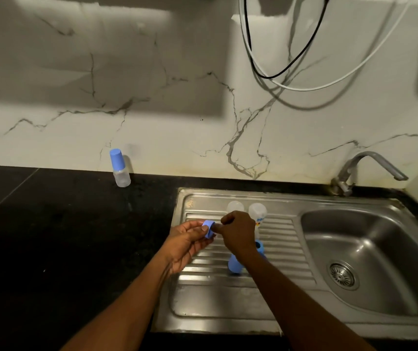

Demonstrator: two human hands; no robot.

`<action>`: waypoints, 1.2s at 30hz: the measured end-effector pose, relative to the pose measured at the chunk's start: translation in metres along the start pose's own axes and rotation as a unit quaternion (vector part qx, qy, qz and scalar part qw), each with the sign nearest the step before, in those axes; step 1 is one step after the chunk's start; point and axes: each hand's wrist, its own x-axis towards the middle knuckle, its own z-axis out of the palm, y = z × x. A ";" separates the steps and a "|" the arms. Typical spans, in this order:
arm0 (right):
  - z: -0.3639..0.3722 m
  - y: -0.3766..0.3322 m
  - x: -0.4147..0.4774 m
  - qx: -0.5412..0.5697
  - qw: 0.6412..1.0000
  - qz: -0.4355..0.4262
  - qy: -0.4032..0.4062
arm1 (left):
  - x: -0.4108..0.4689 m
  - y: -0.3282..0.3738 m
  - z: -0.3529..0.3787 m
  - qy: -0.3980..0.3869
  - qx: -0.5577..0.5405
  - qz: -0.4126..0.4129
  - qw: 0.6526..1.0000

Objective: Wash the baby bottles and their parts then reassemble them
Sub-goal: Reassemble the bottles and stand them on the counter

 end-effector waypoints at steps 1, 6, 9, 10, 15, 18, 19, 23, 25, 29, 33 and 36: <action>0.002 0.000 -0.004 0.034 0.999 0.020 0.004 | -0.001 -0.001 0.003 0.013 -0.007 0.008 1.000; 0.003 -0.003 -0.019 0.275 0.954 0.107 -0.059 | -0.005 -0.005 0.017 0.064 -0.013 0.059 0.996; 0.000 0.001 -0.026 0.325 0.939 0.081 -0.079 | -0.006 -0.005 0.019 0.058 -0.045 0.062 0.995; -0.001 0.004 -0.026 0.320 0.942 0.069 -0.069 | -0.008 -0.004 0.022 0.047 -0.070 0.050 0.995; -0.004 0.016 -0.024 0.248 0.967 -0.021 -0.049 | -0.012 -0.005 0.024 0.030 -0.058 0.031 0.997; -0.008 0.024 -0.023 0.136 0.975 -0.172 -0.035 | -0.017 -0.007 0.026 0.049 -0.049 0.021 0.997; -0.010 0.027 -0.022 0.102 0.973 -0.207 -0.025 | -0.018 -0.008 0.026 0.059 -0.043 0.020 0.997; -0.023 0.038 -0.021 0.047 0.965 -0.238 -0.098 | -0.022 -0.009 0.030 0.095 0.085 0.055 0.990; -0.023 0.047 -0.021 0.018 0.961 -0.245 -0.127 | -0.020 -0.010 0.029 0.102 0.216 0.115 0.964; -0.023 0.053 -0.024 0.049 0.971 -0.207 -0.110 | -0.020 -0.012 0.036 0.114 0.308 0.194 0.924; -0.018 0.053 -0.033 0.080 0.973 -0.190 -0.103 | -0.023 -0.012 0.038 0.127 0.326 0.235 0.907; -0.016 0.053 -0.035 0.086 0.974 -0.188 -0.092 | -0.025 -0.012 0.041 0.138 0.347 0.253 0.893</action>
